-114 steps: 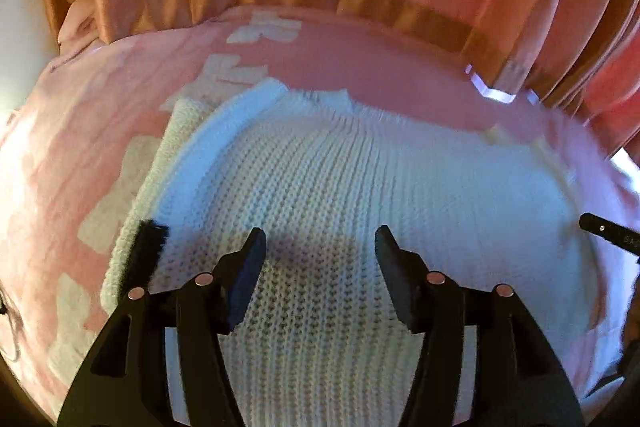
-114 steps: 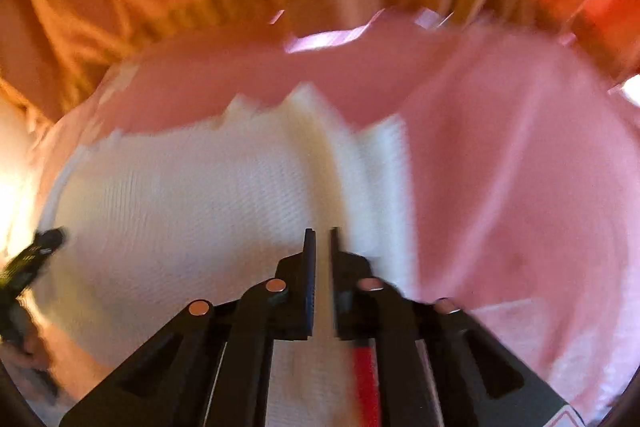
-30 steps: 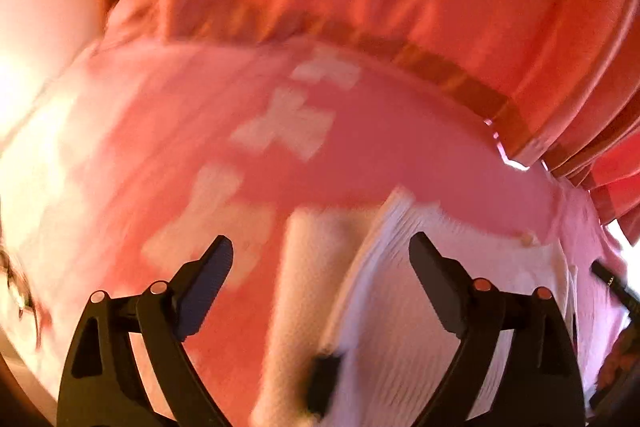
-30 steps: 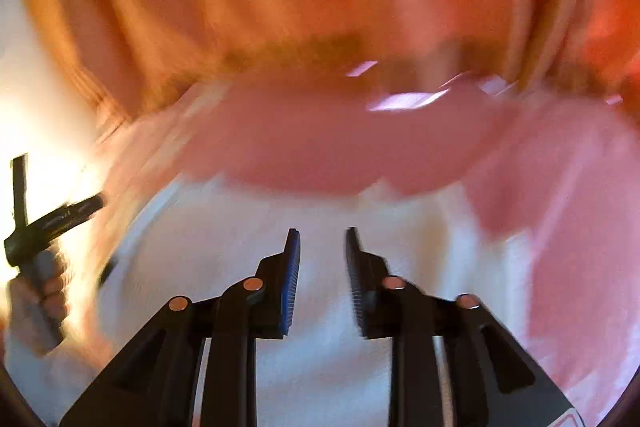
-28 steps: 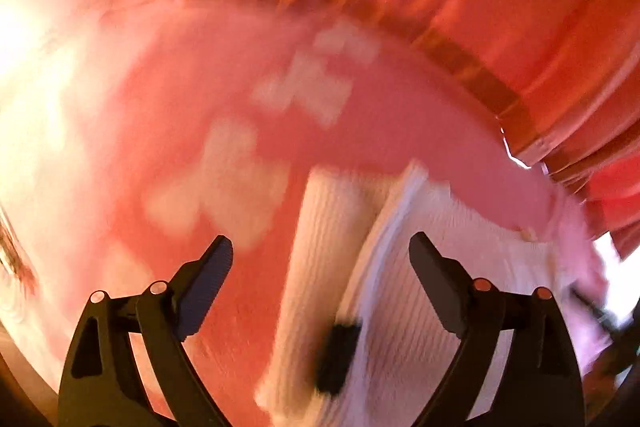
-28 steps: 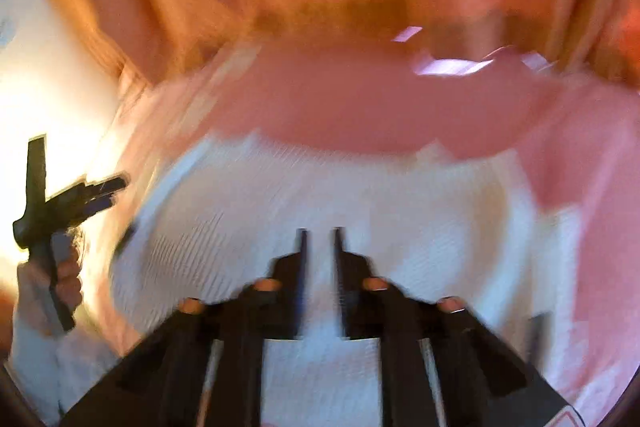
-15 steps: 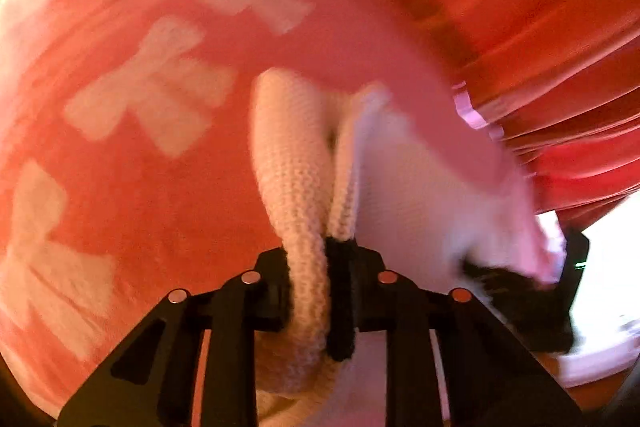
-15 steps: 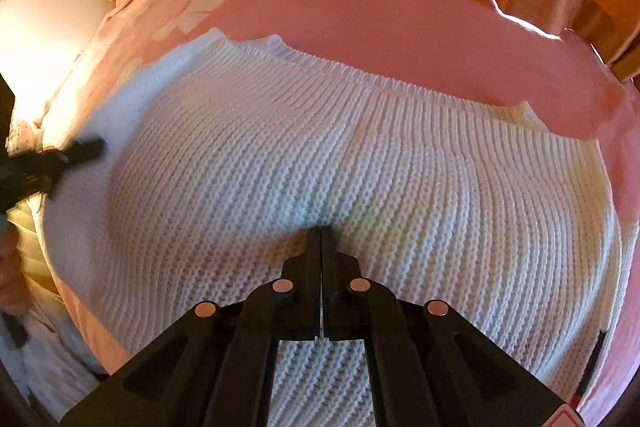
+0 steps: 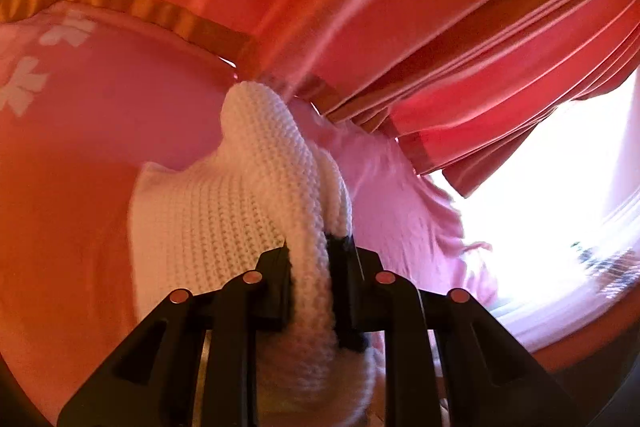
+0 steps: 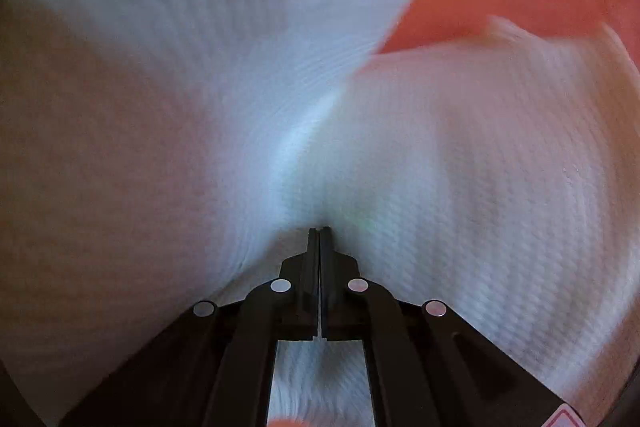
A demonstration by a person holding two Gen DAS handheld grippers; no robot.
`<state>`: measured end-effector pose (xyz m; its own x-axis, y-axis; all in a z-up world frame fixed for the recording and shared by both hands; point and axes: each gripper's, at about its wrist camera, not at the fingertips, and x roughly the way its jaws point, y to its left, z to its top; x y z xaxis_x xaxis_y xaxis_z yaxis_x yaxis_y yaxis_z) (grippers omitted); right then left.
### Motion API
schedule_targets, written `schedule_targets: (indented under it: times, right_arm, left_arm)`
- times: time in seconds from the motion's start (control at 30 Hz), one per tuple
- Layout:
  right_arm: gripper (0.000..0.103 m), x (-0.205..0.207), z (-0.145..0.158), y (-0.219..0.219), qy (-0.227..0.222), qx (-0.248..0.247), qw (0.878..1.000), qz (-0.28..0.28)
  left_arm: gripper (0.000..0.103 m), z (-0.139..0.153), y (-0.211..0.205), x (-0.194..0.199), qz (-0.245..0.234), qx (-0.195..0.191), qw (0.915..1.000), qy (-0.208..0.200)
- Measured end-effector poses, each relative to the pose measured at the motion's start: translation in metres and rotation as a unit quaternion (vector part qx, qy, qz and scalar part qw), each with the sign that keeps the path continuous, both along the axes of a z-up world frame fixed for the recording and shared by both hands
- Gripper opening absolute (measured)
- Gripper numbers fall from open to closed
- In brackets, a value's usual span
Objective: Fold small clothes
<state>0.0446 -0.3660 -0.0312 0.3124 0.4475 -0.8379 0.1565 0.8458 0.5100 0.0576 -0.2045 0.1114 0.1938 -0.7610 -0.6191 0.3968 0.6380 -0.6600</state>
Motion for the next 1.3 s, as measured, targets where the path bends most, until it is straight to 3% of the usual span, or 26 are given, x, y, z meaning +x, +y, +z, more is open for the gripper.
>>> schedule_targets:
  times: [0.1, 0.17, 0.3, 0.37, 0.4, 0.43, 0.47, 0.5, 0.53, 0.63, 0.73, 0.87, 0.93, 1.1, 1.17, 1.23, 1.3]
  right_arm:
    - [0.010, -0.031, 0.031, -0.066, -0.021, -0.096, 0.992, -0.078]
    - [0.010, -0.056, 0.045, -0.108, -0.030, -0.131, 0.982, -0.132]
    - [0.011, -0.102, 0.058, -0.161, -0.058, -0.101, 0.974, -0.196]
    - [0.013, -0.110, 0.064, -0.159, -0.073, -0.100, 0.976, -0.181]
    - [0.020, -0.109, 0.066, -0.155, -0.080, -0.100, 0.977, -0.171]
    - [0.036, -0.111, 0.068, -0.149, -0.091, -0.093, 0.979, -0.155]
    - [0.044, -0.110, 0.070, -0.145, -0.097, -0.086, 0.981, -0.143]
    - [0.053, -0.109, 0.070, -0.141, -0.102, -0.078, 0.983, -0.129]
    - [0.056, -0.105, 0.069, -0.131, -0.106, -0.068, 0.986, -0.109]
    - [0.066, -0.094, 0.061, -0.105, -0.100, -0.057, 0.991, -0.075]
    - [0.070, -0.079, 0.044, -0.076, -0.064, -0.074, 0.994, -0.044]
    - [0.066, -0.066, 0.020, -0.055, -0.036, -0.085, 0.995, -0.033]
    - [0.018, -0.063, 0.016, -0.050, -0.035, -0.086, 0.995, -0.033]
    - [0.014, -0.089, 0.074, -0.074, -0.129, -0.045, 0.989, -0.063]
    - [0.014, -0.095, 0.062, -0.089, -0.107, -0.076, 0.988, -0.080]
    - [0.016, -0.089, 0.015, -0.102, -0.020, -0.106, 0.991, -0.084]
    - [0.022, -0.087, -0.001, -0.104, 0.001, -0.102, 0.992, -0.074]
  left_arm:
    - [0.019, -0.015, -0.035, -0.005, 0.002, 0.025, 0.9996, 0.007]
    - [0.020, -0.032, -0.058, -0.011, -0.001, 0.052, 0.9986, 0.012]
    - [0.029, -0.088, -0.104, -0.033, -0.012, 0.126, 0.9915, 0.029]
    - [0.046, -0.101, -0.115, -0.047, -0.021, 0.132, 0.9906, 0.029]
    - [0.052, -0.100, -0.113, -0.057, -0.030, 0.119, 0.9923, 0.020]
    - [0.065, -0.095, -0.108, -0.064, -0.040, 0.109, 0.9932, 0.008]
    - [0.075, -0.088, -0.100, -0.071, -0.049, 0.100, 0.9938, -0.005]
    - [0.080, -0.075, -0.084, -0.081, -0.058, 0.086, 0.9941, -0.032]
    - [0.090, -0.067, -0.073, -0.086, -0.059, 0.080, 0.9939, -0.047]
    - [0.093, -0.046, -0.031, -0.094, -0.056, 0.076, 0.9916, -0.088]
    - [0.094, -0.042, 0.009, -0.096, -0.030, 0.102, 0.9884, -0.108]
    - [0.094, -0.055, 0.043, -0.100, 0.001, 0.118, 0.9878, -0.102]
    - [0.094, -0.065, 0.049, -0.105, 0.009, 0.114, 0.9895, -0.089]
    - [0.094, -0.083, 0.053, -0.121, -0.003, 0.113, 0.9915, -0.064]
    - [0.094, -0.087, 0.048, -0.131, -0.020, 0.124, 0.9896, -0.071]
    - [0.094, -0.098, 0.038, -0.143, -0.040, 0.143, 0.9859, -0.077]
    - [0.094, -0.110, 0.026, -0.151, -0.051, 0.160, 0.9823, -0.083]
